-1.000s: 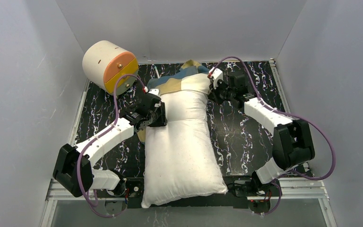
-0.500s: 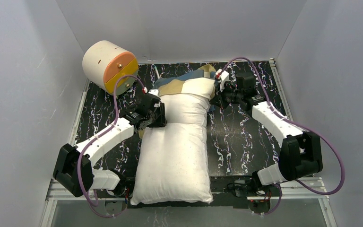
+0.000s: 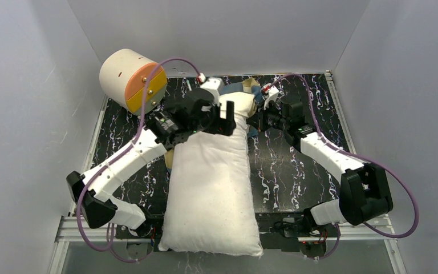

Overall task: Put the pillow into the pillowcase
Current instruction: Stuff the pillow into the pillowcase.

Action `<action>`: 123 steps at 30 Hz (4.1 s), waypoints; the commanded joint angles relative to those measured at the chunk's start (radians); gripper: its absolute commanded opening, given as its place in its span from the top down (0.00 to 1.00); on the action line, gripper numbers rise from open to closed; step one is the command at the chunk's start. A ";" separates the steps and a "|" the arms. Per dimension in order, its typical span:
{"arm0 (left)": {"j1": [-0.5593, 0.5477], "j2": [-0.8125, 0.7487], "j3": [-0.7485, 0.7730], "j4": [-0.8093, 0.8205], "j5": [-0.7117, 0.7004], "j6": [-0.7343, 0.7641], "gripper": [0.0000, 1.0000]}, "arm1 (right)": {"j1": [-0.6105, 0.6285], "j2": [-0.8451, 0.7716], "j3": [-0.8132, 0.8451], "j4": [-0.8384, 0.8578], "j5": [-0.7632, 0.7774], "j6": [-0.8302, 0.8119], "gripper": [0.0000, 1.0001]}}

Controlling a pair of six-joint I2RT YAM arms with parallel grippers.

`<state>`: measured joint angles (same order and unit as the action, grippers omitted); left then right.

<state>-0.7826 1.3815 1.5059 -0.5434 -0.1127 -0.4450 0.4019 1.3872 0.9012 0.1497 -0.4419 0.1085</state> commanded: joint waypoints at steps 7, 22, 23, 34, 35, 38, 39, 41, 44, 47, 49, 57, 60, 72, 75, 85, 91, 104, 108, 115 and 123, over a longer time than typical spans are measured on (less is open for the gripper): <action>-0.143 0.200 -0.135 -0.063 -0.352 -0.095 0.16 | 0.029 -0.092 -0.026 0.015 0.055 0.165 0.99; -0.078 0.068 -0.283 0.181 -0.263 0.066 1.00 | 0.029 -0.156 0.084 -0.145 0.212 -0.190 0.58; -0.077 0.067 -0.283 0.181 -0.260 0.067 1.00 | 0.030 -0.144 0.091 -0.130 0.218 -0.215 0.58; -0.063 0.056 -0.290 0.178 -0.243 0.061 1.00 | 0.029 -0.008 0.090 0.048 0.252 -0.437 0.59; -0.062 0.056 -0.290 0.177 -0.239 0.061 1.00 | 0.028 0.004 0.092 0.070 0.280 -0.440 0.60; -0.058 0.055 -0.292 0.173 -0.240 0.061 1.00 | 0.029 0.029 0.096 0.132 0.321 -0.457 0.61; -0.057 0.052 -0.295 0.171 -0.243 0.059 1.00 | 0.029 0.037 0.100 0.146 0.322 -0.462 0.62; -0.055 0.047 -0.302 0.174 -0.248 0.052 1.00 | 0.030 0.047 0.104 0.181 0.309 -0.463 0.62; -0.049 0.045 -0.309 0.179 -0.240 0.049 1.00 | 0.040 0.057 0.102 0.221 0.287 -0.469 0.62; -0.043 0.048 -0.309 0.180 -0.232 0.045 1.00 | 0.068 0.056 0.088 0.268 0.305 -0.481 0.55; -0.042 0.051 -0.310 0.182 -0.227 0.041 1.00 | 0.084 0.055 0.077 0.288 0.310 -0.494 0.53; -0.001 0.067 -0.309 0.189 -0.225 -0.024 1.00 | 0.127 0.043 0.071 0.233 0.311 -0.503 0.99; 0.068 0.077 -0.291 0.192 -0.225 -0.098 1.00 | 0.137 -0.001 0.077 0.104 0.275 -0.444 0.99; 0.139 0.109 -0.216 0.248 -0.299 -0.218 1.00 | 0.199 -0.045 0.108 -0.138 0.022 -0.219 0.99; 0.139 0.093 -0.229 0.253 -0.297 -0.233 1.00 | 0.219 -0.038 0.146 -0.174 0.018 -0.178 0.99; 0.139 0.071 -0.269 0.270 -0.313 -0.269 1.00 | 0.237 0.041 0.315 -0.132 -0.076 0.247 0.99; 0.140 0.077 -0.225 0.252 -0.354 -0.272 1.00 | 0.287 0.054 0.411 -0.293 -0.252 0.272 0.99; 0.175 0.046 -0.239 0.247 -0.340 -0.309 1.00 | 0.346 -0.056 0.213 -0.247 -0.060 0.500 0.99; 0.182 0.066 -0.206 0.252 -0.288 -0.336 1.00 | 0.396 0.006 0.262 -0.321 -0.010 0.403 0.99; 0.264 0.051 -0.096 0.250 -0.116 -0.368 1.00 | 0.405 0.027 0.652 -0.713 0.465 0.234 0.99; 0.298 0.018 -0.157 0.295 -0.107 -0.425 1.00 | 0.467 0.046 0.517 -0.517 0.031 0.382 0.99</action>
<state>-0.5159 1.4437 1.3758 -0.4065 -0.1303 -0.8112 0.7746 1.4593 1.4975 -0.4877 0.0223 0.3454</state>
